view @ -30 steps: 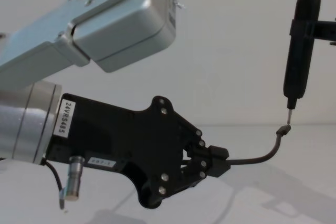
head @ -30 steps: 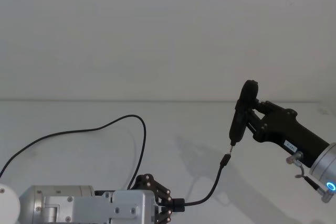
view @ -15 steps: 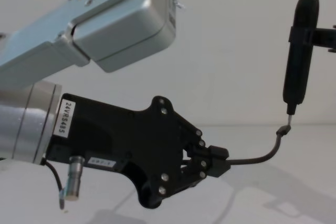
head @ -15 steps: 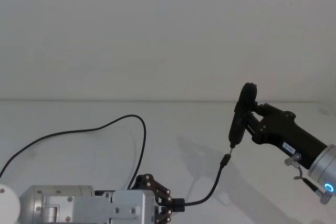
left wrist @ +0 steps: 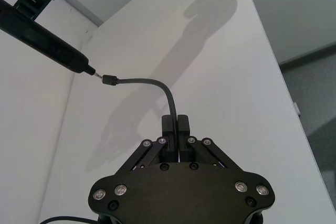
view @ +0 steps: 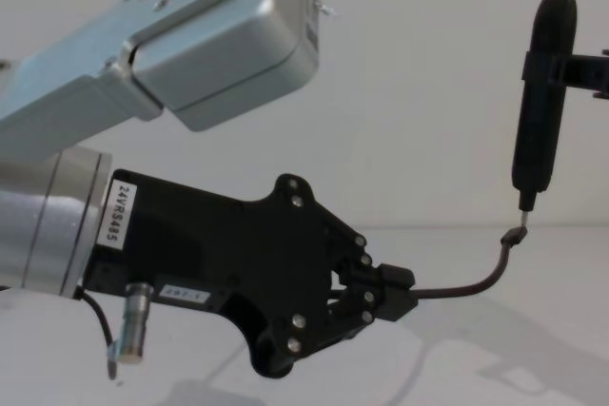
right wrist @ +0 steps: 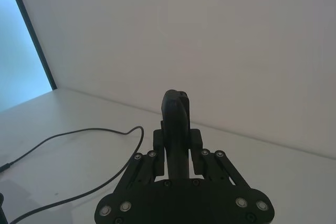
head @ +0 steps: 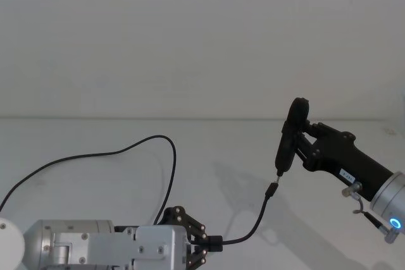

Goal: Pick up the data cable with the one hand.

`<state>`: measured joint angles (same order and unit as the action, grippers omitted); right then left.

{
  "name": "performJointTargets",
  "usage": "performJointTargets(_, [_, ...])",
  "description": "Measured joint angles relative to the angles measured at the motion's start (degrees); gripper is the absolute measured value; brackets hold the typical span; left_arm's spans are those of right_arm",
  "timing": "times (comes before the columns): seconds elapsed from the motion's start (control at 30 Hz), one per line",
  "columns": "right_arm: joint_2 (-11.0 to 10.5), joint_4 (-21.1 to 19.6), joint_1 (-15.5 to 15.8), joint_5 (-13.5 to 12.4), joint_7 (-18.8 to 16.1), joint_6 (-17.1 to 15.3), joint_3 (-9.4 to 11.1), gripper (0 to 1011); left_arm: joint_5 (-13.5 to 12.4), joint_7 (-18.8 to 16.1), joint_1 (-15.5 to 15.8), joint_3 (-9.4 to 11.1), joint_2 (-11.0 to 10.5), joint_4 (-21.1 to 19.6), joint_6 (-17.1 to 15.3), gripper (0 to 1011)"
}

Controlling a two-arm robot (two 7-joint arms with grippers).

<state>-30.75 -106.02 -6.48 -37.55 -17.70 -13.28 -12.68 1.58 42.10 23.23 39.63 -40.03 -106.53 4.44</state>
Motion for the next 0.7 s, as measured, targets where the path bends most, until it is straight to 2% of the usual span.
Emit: performJointTargets(0.7, [-0.1, 0.1, 0.0, -0.1, 0.1, 0.1, -0.1, 284, 0.0, 0.0, 0.0, 0.0, 0.0, 0.0, 0.0, 48])
